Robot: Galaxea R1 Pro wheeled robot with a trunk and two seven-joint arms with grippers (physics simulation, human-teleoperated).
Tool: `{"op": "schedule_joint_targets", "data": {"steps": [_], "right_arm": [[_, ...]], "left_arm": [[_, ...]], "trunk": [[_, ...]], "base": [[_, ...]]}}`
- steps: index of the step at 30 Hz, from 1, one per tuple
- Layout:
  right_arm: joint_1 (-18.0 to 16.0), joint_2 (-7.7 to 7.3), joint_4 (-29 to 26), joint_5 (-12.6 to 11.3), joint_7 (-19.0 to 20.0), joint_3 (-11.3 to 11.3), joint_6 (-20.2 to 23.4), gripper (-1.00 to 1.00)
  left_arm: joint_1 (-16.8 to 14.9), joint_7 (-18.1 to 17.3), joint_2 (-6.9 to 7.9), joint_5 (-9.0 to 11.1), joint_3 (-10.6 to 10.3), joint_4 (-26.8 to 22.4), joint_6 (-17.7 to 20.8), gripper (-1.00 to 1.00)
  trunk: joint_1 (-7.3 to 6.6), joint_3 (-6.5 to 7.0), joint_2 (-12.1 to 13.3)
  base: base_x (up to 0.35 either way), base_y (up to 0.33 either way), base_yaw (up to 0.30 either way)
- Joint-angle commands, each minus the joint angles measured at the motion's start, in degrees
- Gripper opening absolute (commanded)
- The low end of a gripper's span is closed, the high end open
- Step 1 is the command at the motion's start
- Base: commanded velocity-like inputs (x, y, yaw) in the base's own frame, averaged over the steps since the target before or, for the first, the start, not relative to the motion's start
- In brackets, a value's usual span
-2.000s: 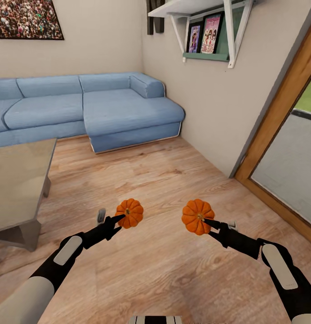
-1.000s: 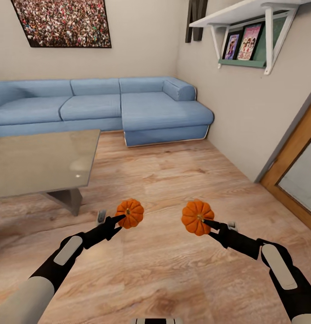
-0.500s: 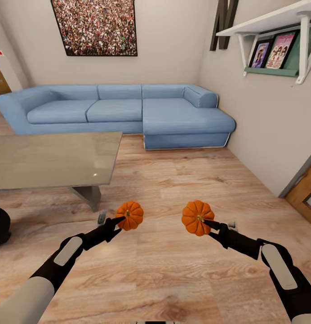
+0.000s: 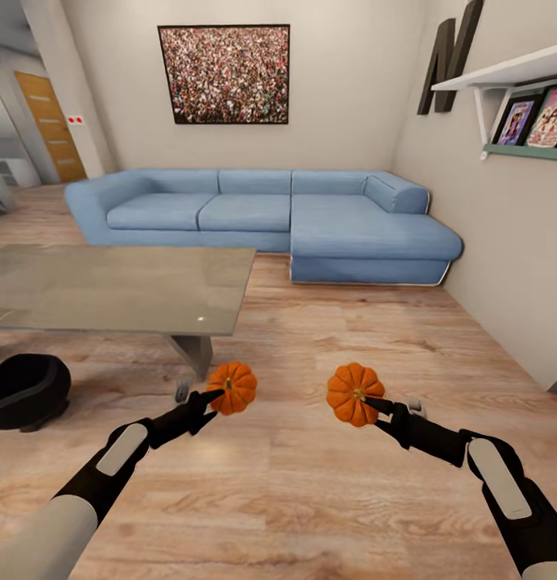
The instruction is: Place each of the two pumpkins and all three candles from the living room inside a cabinet in the living room (use any cabinet), then make sure every cabinet is closed, and position the cauldron so it is next to a table in the living room.
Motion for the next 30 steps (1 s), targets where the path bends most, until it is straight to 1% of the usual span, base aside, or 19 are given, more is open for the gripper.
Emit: {"op": "schedule_joint_targets", "data": {"steps": [1,4,9,13,17,25,30], "right_arm": [[0.0,0.01,0.0,-0.5,0.2,-0.1,0.4,-1.0],[0.0,0.01,0.1,-0.4,0.0,0.0,0.4,-1.0],[-0.1,0.23,0.5,-0.6,-3.8,0.2,0.4,-1.0],[-0.1,0.33,0.6,-0.7,-4.7,0.2,0.5,-1.0],[-0.1,0.35,0.6,-0.8,-5.0,0.2,0.4,-1.0],[-0.1,0.36,0.6,-0.9,-5.1,0.2,0.3,-1.0],[-0.1,0.36,0.6,-0.9,-5.1,0.1,0.3,-1.0]], "left_arm": [[-0.1,0.6,0.06,0.7,-0.2,0.0,0.2,-1.0],[-0.1,1.3,0.08,0.6,-0.2,0.0,0.3,-1.0],[-0.1,1.8,0.09,0.7,-0.2,0.0,0.3,-1.0],[-0.1,1.9,0.1,0.8,-0.2,0.0,0.4,-1.0],[-0.1,1.9,0.1,0.9,-0.2,0.0,0.4,-1.0],[-0.1,1.9,0.1,0.9,-0.1,0.0,0.4,-1.0],[-0.1,1.9,0.1,0.9,0.0,0.0,0.4,-1.0]], "trunk": [[-0.04,0.22,0.0],[-0.12,0.98,0.0],[-0.25,2.24,0.1],[-0.35,3.22,0.2],[-0.45,4.12,0.2],[-0.66,5.9,0.3],[-0.66,5.9,0.3]], "base": [[0.0,0.0,0.276],[0.0,0.0,0.276],[0.0,0.0,0.276],[0.0,0.0,0.243],[0.0,0.0,0.078],[0.0,0.0,0.011],[0.0,0.0,0.001]]}}
